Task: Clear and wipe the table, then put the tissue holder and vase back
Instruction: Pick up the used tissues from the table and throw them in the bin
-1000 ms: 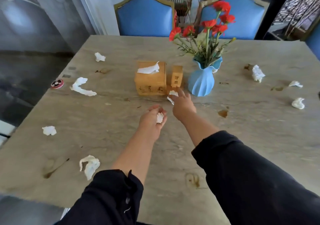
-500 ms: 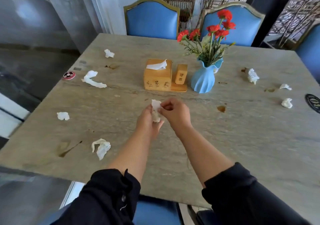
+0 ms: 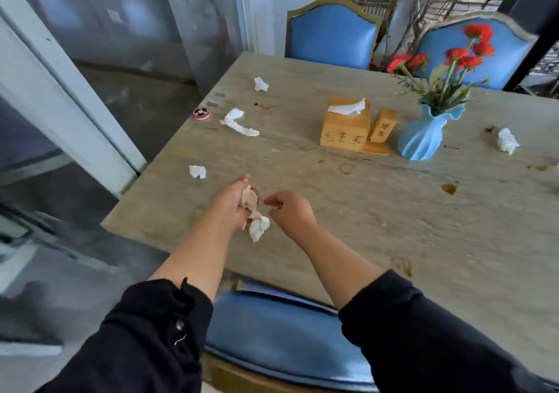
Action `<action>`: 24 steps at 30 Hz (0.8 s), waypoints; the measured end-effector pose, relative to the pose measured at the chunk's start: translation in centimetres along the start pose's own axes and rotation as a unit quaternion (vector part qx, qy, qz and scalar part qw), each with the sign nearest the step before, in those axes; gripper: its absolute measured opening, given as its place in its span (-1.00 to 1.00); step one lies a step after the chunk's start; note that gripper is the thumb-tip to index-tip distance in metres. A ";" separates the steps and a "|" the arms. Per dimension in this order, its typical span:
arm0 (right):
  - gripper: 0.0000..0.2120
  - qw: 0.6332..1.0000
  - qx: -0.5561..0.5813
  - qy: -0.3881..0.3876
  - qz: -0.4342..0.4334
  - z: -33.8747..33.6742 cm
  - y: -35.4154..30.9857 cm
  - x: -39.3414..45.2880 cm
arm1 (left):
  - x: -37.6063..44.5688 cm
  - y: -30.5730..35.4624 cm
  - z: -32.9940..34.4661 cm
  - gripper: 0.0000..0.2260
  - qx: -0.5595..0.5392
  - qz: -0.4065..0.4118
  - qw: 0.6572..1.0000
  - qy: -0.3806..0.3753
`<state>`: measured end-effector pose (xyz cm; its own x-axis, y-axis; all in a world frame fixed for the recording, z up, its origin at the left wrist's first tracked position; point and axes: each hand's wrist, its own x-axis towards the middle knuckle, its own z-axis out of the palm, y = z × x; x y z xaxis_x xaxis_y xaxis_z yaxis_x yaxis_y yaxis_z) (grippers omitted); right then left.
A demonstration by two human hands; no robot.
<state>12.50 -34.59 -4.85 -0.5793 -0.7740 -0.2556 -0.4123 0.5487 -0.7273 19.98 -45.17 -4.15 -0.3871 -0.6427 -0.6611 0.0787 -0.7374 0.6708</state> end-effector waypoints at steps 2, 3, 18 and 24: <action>-0.58 0.990 -0.121 -0.070 -0.010 2.4 -0.6 1.4 | 1.4 1.1 -2.1 -0.81 0.010 -0.004 1.000 0.010; -0.53 0.977 -0.190 -0.098 -0.018 3.4 -0.7 2.0 | 1.9 1.4 -3.0 -0.81 0.016 -0.007 1.000 0.012; -0.86 0.987 0.100 0.121 -0.033 5.5 -8.5 3.7 | 3.3 3.9 -7.4 -0.82 -0.019 -0.010 0.998 -0.062; -0.86 0.994 0.062 0.041 -0.079 7.3 -11.8 5.0 | 3.3 6.5 -9.2 -0.77 -0.117 0.011 0.991 -0.064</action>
<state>19.63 -47.21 -2.20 -0.5712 -0.8167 -0.0821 -0.4159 0.3743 -0.8288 27.66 -53.95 -5.05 -0.4957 -0.6383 -0.5890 0.2926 -0.7612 0.5787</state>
